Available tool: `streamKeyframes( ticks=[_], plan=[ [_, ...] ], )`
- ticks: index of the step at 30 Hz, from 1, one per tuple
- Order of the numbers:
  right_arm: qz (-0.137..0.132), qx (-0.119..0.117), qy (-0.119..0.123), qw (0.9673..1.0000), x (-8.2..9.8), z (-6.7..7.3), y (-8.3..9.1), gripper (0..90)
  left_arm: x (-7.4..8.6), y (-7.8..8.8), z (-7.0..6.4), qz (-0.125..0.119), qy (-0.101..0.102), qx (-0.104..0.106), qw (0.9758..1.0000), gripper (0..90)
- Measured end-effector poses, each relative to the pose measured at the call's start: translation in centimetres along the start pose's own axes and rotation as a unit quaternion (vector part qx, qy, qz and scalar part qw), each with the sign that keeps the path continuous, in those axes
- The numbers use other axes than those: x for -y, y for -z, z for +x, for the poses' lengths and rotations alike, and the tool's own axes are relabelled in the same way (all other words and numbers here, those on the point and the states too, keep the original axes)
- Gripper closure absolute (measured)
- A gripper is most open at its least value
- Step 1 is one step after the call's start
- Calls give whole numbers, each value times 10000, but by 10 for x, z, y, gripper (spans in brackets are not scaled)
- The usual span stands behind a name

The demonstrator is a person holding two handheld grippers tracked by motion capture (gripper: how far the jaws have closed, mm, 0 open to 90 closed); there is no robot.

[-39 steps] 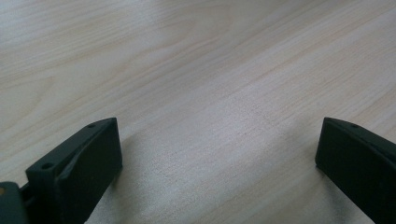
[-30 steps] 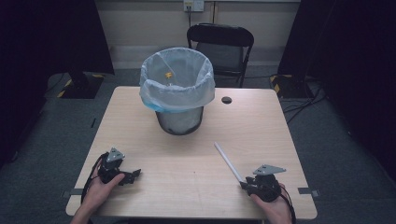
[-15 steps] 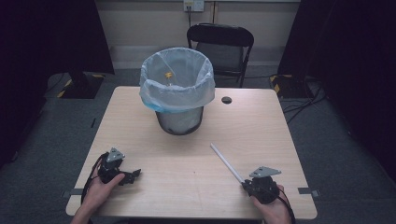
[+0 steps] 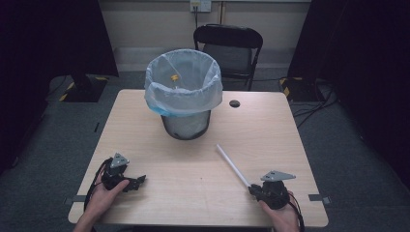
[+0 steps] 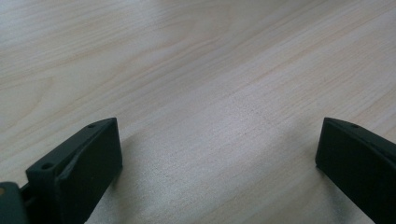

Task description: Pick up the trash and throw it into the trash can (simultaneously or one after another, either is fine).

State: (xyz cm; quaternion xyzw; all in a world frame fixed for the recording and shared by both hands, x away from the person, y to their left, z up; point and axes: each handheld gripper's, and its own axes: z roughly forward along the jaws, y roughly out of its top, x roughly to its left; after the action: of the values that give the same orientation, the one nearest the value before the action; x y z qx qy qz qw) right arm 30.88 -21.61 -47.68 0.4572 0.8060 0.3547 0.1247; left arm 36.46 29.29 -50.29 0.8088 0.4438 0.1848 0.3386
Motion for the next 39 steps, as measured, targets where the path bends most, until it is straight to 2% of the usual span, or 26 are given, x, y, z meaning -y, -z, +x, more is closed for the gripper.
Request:
streamKeyframes(
  ticks=[11,20,30,34,39],
  plan=[
    [-579,114,-214,9980,-12,-2,9,814,0,0,0,2,-3,0,10000,0],
    [-957,270,-215,9948,-25,-2,18,816,0,0,0,1,-2,0,10000,0],
    [-1341,471,-264,9895,-37,-6,31,816,0,0,0,1,-1,0,10000,0],
    [-1478,448,-245,9877,-43,-5,34,816,0,0,0,1,-1,0,10000,0],
    [-1719,451,-179,9839,-54,-4,38,817,0,0,0,0,0,0,10000,0]
  ],
)
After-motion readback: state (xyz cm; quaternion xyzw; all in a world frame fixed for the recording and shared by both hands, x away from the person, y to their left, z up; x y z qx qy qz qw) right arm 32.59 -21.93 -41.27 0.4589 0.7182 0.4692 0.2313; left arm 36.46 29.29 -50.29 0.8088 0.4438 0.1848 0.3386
